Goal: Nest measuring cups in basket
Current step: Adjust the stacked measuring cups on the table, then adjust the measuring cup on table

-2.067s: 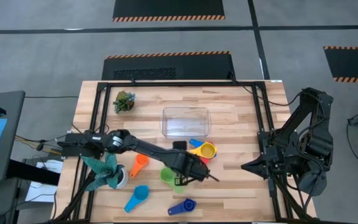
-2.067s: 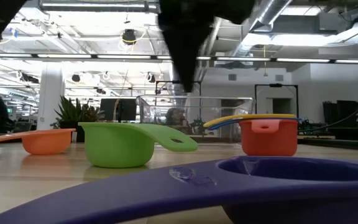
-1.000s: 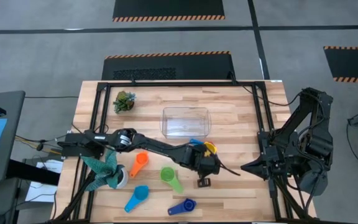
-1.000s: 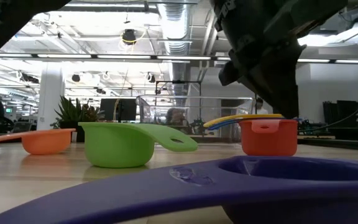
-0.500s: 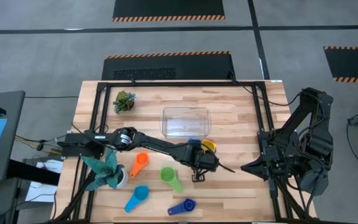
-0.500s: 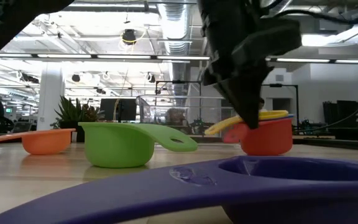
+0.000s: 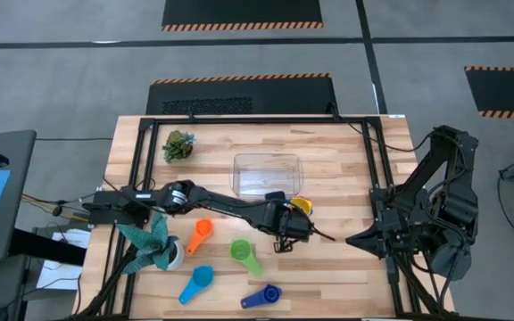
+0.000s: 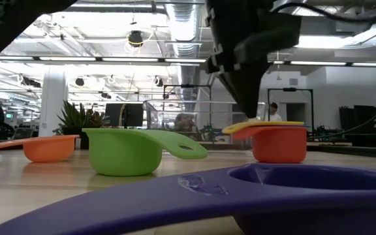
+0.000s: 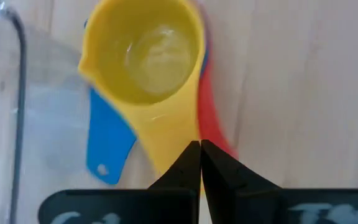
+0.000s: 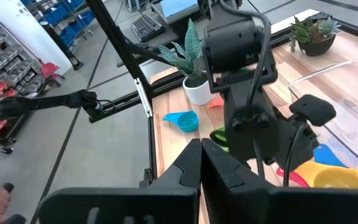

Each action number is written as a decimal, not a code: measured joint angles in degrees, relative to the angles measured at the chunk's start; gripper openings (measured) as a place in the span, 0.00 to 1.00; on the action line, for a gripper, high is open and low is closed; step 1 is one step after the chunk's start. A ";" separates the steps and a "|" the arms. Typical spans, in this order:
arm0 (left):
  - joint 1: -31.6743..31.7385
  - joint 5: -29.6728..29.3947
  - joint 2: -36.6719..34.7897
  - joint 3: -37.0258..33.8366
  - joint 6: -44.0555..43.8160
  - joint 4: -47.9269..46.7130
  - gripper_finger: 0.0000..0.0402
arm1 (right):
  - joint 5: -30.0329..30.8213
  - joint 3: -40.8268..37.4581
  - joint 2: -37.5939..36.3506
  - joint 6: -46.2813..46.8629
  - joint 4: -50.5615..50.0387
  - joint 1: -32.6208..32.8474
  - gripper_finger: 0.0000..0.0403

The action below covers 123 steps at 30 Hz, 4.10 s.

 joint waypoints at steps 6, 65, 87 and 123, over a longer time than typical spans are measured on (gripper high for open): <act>-0.72 9.71 -0.38 -0.08 2.91 3.81 0.00 | -0.02 0.00 0.02 -0.03 -0.44 0.00 0.07; -15.93 10.10 -8.88 -0.32 -8.41 -22.53 0.08 | -6.22 0.00 0.38 -0.03 -3.66 0.01 0.07; -6.50 12.51 -38.14 -62.19 -16.08 -0.65 0.00 | -7.52 -0.04 3.33 2.44 -2.11 -0.04 0.07; -7.16 14.62 -32.92 -43.75 -8.36 -2.55 0.00 | -7.60 -0.07 3.30 1.91 1.35 -0.60 0.07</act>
